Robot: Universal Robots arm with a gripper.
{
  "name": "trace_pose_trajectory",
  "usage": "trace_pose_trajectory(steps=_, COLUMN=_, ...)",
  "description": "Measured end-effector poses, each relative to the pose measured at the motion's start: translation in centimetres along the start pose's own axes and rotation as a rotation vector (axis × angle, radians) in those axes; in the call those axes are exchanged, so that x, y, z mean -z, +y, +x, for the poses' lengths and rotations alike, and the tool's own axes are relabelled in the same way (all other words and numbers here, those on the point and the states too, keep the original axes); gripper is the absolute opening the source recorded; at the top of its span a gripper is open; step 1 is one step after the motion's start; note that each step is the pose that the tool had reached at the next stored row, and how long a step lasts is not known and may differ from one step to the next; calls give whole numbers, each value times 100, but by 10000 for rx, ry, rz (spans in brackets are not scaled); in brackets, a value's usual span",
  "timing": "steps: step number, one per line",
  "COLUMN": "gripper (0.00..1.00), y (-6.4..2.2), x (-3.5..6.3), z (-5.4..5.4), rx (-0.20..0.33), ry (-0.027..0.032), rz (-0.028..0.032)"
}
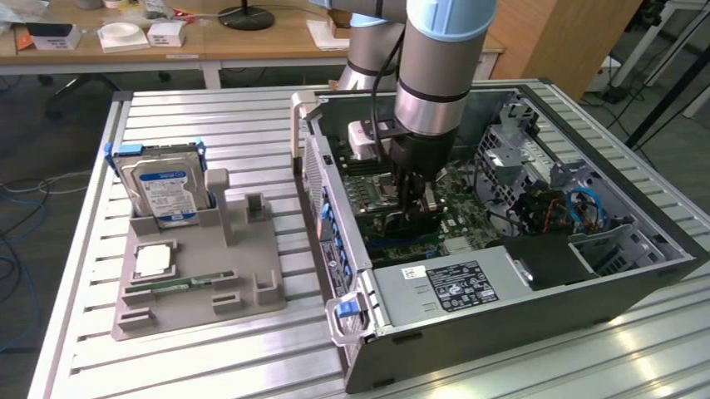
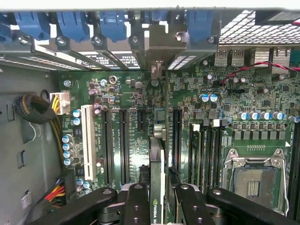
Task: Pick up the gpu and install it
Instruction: 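Insert the gpu into the slot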
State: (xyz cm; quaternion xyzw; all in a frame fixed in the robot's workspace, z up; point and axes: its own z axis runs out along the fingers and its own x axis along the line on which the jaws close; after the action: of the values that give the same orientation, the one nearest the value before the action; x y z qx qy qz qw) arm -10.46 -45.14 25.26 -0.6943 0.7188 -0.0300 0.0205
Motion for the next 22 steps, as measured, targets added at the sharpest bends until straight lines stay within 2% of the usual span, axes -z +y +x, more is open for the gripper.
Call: trace_pose_trajectory(steps=22, gripper=26, y=12, x=-44, z=0, rx=-1, ry=1, rz=4)
